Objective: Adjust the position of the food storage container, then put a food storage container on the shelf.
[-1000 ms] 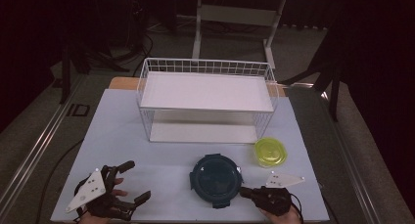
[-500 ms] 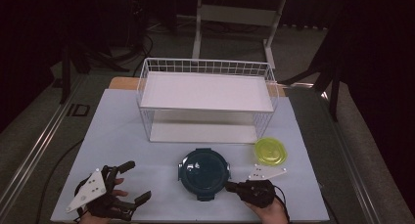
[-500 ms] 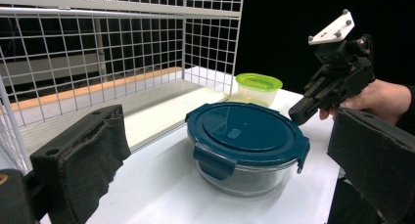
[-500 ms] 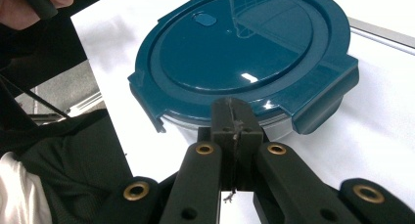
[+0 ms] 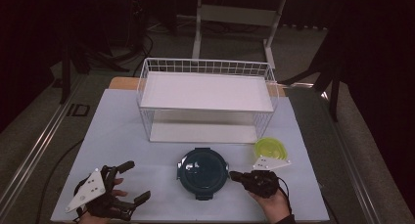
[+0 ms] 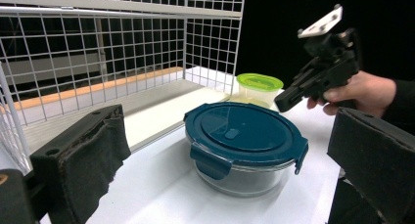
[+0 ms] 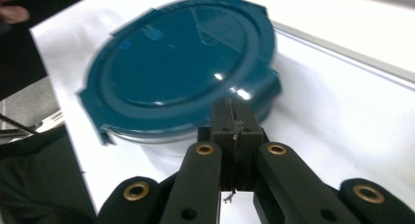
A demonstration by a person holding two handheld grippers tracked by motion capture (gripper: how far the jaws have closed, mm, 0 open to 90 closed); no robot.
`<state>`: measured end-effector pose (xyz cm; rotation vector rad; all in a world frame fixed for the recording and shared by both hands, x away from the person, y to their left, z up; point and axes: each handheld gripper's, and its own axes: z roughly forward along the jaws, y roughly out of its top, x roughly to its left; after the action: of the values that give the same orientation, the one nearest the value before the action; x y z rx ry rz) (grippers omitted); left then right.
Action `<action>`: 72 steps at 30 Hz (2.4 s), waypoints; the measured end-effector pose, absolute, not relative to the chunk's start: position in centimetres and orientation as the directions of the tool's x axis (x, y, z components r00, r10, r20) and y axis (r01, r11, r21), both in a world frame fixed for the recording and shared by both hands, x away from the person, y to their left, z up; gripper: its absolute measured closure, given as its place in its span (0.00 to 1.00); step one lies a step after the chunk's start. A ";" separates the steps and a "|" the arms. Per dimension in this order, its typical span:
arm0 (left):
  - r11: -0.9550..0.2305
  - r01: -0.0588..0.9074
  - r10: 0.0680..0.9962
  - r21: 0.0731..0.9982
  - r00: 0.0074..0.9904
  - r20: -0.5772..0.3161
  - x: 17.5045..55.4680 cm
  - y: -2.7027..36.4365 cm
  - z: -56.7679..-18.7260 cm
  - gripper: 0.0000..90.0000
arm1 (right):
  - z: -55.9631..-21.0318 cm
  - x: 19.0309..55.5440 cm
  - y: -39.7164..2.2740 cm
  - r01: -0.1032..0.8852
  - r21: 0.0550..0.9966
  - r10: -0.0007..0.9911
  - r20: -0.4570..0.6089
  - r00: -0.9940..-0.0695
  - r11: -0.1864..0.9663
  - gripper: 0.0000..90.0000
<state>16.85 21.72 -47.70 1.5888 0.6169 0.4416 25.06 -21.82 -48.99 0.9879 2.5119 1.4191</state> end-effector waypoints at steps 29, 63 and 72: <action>-0.052 0.132 0.613 0.990 0.787 -0.073 16.8 21.5 -47.8 0.01 | -50.3 27.0 -19.5 0.528 0.763 0.574 0.256 -0.778 0.374 1.00; -0.114 0.324 0.637 0.939 0.749 -0.181 18.8 20.4 -46.3 0.01 | -46.6 25.1 -18.7 0.383 0.876 0.590 0.150 -0.794 0.293 0.15; -0.145 0.498 0.613 0.855 0.724 -0.317 21.9 19.0 -46.6 0.00 | -45.7 24.9 -19.3 0.356 0.908 0.584 0.169 -0.794 0.221 0.22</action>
<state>21.85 18.99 -46.65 1.7939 0.8745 0.1265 24.90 -19.32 -45.65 0.8951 2.2829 1.6074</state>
